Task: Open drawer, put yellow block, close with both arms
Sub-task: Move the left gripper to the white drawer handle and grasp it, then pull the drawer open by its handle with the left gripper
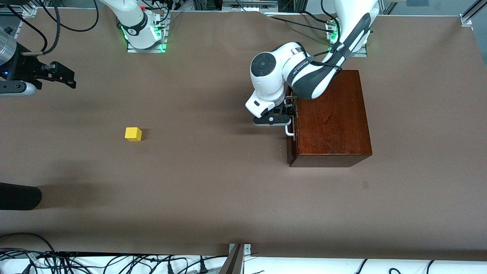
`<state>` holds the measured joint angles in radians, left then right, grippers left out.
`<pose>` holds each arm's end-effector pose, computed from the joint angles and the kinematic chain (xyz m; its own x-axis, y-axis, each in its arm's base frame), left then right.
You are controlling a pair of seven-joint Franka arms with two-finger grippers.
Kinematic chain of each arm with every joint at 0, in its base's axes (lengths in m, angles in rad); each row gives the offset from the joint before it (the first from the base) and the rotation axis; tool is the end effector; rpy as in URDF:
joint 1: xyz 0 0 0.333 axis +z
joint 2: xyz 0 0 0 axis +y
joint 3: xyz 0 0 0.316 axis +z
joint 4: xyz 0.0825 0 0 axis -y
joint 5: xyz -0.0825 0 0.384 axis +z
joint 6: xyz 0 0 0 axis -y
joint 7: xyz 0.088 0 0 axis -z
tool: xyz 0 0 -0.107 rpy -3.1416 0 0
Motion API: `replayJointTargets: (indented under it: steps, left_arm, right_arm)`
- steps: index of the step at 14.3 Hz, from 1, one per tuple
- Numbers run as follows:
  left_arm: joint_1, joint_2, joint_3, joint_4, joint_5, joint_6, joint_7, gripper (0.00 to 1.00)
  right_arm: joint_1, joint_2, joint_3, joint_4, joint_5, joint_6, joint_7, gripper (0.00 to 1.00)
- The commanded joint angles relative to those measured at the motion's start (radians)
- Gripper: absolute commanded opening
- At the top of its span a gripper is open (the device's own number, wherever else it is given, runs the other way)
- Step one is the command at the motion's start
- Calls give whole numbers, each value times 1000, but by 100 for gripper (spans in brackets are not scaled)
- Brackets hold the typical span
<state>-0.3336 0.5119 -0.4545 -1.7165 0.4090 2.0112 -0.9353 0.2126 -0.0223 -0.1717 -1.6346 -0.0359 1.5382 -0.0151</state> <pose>0.4925 -0.4226 0.3034 0.9997 -0.0241 0.0021 -0.0232 -0.9796 -0.1998 0.5422 0.0172 0.6039 0.9957 0.0550 -0.0748 0.0575 -0.9979 0.0309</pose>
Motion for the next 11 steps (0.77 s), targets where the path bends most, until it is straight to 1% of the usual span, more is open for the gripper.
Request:
replayJointTargets:
  steps: [1,11]
  left_arm:
    - [-1,7,14,11,30,6,-5,100]
    - [-15,45,11,9,8,14,-56,100]
  right_arm:
    - [1,-4,1,5,-13,-13,-12,100]
    - [1,-4,1,5,-13,-13,-12,100]
